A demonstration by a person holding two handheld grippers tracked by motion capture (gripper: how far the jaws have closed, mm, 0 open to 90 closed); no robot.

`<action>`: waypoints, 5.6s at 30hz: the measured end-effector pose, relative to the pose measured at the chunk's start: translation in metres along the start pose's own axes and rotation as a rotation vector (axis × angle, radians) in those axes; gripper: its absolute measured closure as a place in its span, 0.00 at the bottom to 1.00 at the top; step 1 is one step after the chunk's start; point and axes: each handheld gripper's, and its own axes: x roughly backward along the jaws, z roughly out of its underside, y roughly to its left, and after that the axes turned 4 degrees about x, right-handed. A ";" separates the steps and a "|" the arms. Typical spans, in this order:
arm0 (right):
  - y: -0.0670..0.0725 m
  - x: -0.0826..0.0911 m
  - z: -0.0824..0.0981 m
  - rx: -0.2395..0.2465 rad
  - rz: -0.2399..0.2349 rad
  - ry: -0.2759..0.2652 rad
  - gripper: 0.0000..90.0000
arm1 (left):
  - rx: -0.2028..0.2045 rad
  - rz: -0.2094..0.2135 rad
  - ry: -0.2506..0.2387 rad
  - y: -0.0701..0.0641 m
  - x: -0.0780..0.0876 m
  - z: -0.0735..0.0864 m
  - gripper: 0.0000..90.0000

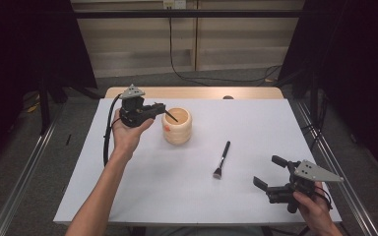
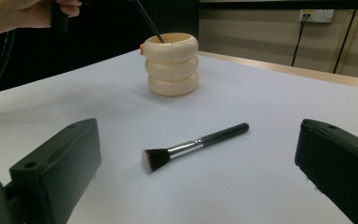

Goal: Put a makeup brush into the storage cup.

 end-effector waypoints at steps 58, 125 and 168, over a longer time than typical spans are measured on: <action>0.001 -0.001 0.001 -0.004 -0.005 0.001 0.00 | 0.011 -0.036 0.017 0.003 -0.031 0.030 0.47; -0.001 -0.002 0.002 -0.010 0.004 0.005 0.00 | -0.030 -0.077 -0.165 -0.030 0.049 0.081 0.02; -0.002 0.005 0.003 -0.031 0.027 -0.008 0.00 | -0.002 -0.090 -0.204 -0.043 0.103 0.148 0.01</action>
